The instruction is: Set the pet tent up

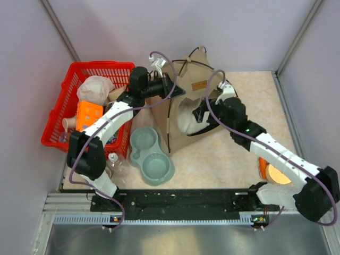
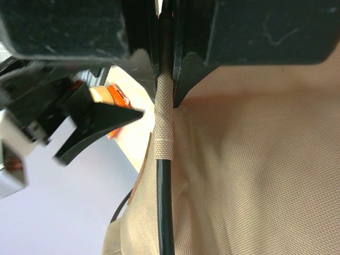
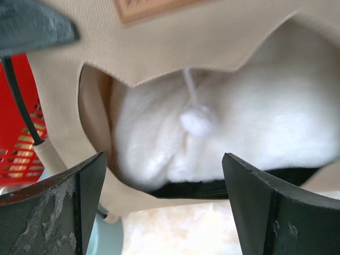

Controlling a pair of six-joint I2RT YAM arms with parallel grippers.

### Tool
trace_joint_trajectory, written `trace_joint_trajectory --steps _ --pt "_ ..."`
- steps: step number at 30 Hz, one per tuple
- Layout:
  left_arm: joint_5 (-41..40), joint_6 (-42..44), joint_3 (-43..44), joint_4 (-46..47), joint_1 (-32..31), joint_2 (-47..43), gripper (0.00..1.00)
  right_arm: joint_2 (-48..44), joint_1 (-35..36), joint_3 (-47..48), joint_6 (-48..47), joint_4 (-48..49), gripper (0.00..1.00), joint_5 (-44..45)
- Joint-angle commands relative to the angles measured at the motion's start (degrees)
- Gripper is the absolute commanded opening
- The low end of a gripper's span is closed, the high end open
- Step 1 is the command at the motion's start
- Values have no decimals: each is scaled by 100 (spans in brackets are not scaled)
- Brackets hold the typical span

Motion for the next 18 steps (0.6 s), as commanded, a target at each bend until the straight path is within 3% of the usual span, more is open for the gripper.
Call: trace_joint_trajectory --steps 1,7,11,14,18 --pt "301 6 287 -18 -20 -142 0 -636 -511 883 -863 -963 88 151" --pt "-391 841 366 -878 -20 -247 0 -111 -1468 2202 -1927 -1386 87 -436" --pt "-885 1184 296 -1204 -20 -414 20 706 -2005 3054 -2821 -1815 87 -1762" --pt "-1069 1220 155 -1125 -12 -546 38 1242 -2050 3459 -3473 -2063 85 -2177" --pt "-1210 1290 111 -994 -29 -721 51 1840 -2120 3934 -3563 -2168 80 -2530"
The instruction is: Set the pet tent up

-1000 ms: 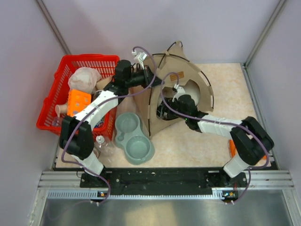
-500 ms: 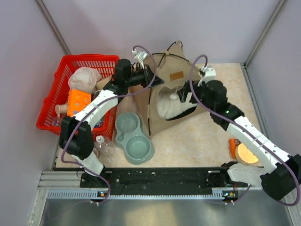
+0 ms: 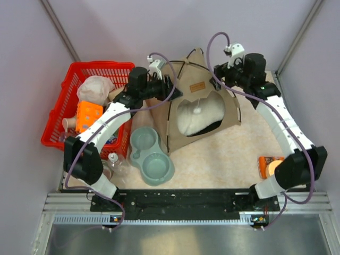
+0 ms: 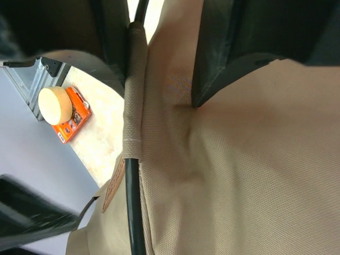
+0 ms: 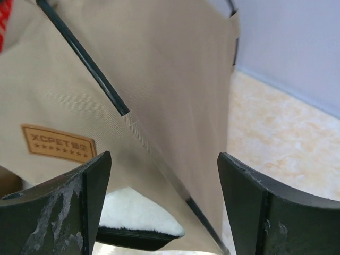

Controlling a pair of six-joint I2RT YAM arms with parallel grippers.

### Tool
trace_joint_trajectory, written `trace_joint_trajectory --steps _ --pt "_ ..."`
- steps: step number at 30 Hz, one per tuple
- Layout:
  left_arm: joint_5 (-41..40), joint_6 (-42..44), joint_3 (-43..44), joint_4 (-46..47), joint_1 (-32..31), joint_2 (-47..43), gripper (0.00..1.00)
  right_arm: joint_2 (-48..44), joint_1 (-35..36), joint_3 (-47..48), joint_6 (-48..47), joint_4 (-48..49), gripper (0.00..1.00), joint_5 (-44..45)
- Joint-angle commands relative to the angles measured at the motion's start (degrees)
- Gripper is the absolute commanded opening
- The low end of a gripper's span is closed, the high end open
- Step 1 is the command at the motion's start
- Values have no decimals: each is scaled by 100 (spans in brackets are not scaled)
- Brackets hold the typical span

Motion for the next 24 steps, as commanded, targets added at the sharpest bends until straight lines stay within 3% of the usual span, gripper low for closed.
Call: trace_joint_trajectory --steps 1,3,5,6,7,10,13,19,24 --pt "-384 206 -29 160 23 -438 52 611 -68 723 -525 -502 78 -714" --pt "-472 232 -20 196 15 -473 50 831 -68 988 -489 -705 69 -652" --pt "-508 241 32 187 15 -464 43 850 -68 1016 -498 -767 59 -617" --pt "-464 250 59 179 23 -429 35 806 -59 972 -498 -758 53 -582" --pt "-377 259 111 187 15 -377 18 736 -59 919 -507 -767 49 -503" --pt "158 329 453 100 15 -26 1 376 -68 717 -568 -837 25 -231" --pt "529 347 884 -6 -20 300 0 33 -68 594 -612 -986 8 147" --pt "810 224 1359 327 -214 748 0 -635 -68 427 -507 -1329 3 832" --pt "881 -57 1956 495 -398 1485 1 -970 -59 -56 -533 -1409 5 2175"
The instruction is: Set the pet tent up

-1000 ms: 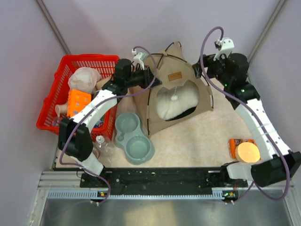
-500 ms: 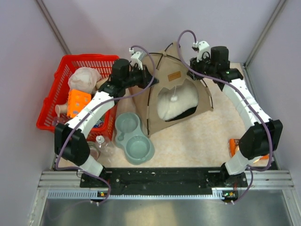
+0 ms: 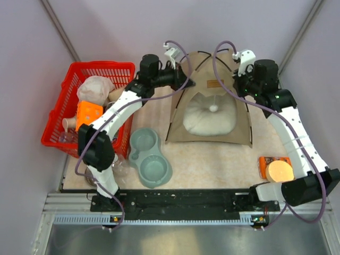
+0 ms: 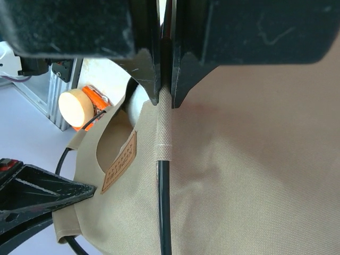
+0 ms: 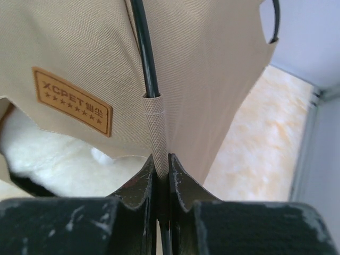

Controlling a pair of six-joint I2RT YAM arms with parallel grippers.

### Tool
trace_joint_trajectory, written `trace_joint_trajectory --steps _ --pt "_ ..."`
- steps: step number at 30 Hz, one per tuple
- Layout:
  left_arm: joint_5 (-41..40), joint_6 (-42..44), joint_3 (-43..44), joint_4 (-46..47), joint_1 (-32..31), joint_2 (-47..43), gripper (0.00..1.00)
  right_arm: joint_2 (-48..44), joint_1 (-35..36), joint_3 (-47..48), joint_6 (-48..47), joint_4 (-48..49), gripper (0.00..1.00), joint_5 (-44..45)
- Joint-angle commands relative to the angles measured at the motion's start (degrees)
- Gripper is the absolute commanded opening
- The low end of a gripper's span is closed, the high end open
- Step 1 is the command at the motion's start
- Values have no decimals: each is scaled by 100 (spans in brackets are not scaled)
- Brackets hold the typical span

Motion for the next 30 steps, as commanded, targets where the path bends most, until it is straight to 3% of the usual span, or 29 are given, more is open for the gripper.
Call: trace_joint_trajectory --steps 1,5,6,11,13,17,25,30 --pt "83 -422 586 610 -158 671 2 -358 -35 -280 223 183 6 1608" --pt "-118 -905 1192 989 -281 1339 3 -121 -79 -324 416 191 11 2147" --pt "-215 -1020 1307 1068 -299 1462 3 -86 -88 -333 477 243 16 2182" --pt "-549 -1223 1984 1105 -308 1990 9 -322 -79 -289 715 481 72 1954" --pt "-611 -1118 2082 1034 -307 1956 18 -480 -79 -167 820 516 86 1858" --pt "-927 -548 1898 753 -273 1597 51 -779 -79 80 1031 507 91 1007" --pt "-1551 103 572 779 35 112 96 -1008 -53 -261 2085 946 90 -1216" --pt "-2236 780 -237 455 79 -1056 99 -1017 508 -780 2245 1412 90 -1377"
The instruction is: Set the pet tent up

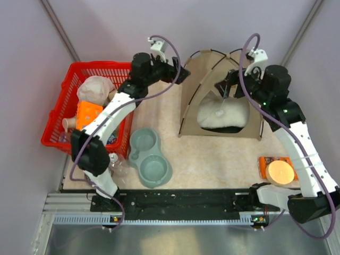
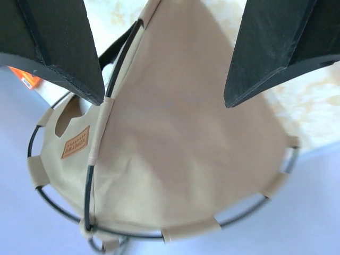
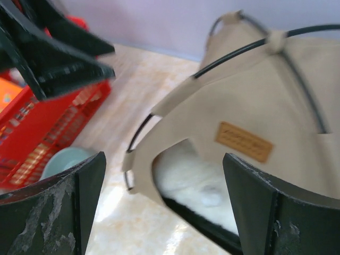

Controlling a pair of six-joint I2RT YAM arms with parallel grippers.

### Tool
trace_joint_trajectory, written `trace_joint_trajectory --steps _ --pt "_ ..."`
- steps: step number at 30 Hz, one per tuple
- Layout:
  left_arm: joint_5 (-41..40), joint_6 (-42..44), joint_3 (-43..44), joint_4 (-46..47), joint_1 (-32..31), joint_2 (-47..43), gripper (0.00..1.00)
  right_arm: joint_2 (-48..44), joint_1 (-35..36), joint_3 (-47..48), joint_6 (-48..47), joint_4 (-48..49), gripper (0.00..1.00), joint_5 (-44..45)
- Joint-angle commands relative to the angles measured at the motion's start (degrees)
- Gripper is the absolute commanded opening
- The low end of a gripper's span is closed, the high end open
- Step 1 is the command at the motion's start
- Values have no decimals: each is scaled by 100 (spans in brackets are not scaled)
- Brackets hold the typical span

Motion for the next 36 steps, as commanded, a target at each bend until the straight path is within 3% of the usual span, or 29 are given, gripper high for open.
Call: trace_joint_trajectory --steps 1,6,11,18,22,27,36 --pt "-816 800 -463 -151 40 -1373 99 60 620 -357 271 521 90 -442" --pt "-1650 1258 -1184 -749 66 -2436 99 385 1420 -761 367 881 87 -300" --pt "-2819 1241 -1475 -1750 84 -3517 99 1053 2562 -1121 306 1083 65 -239" --pt "-3963 890 -1659 -3535 101 -4827 99 2423 3864 -1341 139 1303 77 278" --pt "-4287 635 -2098 -3809 93 -5697 99 2995 4041 -1587 191 1382 77 631" --pt "-4500 266 -2178 -4563 93 -5998 99 3259 4208 -1869 384 1716 74 684" --pt "-4543 -77 -2284 -5311 101 -6420 96 3735 4621 -2133 1272 2068 56 1606"
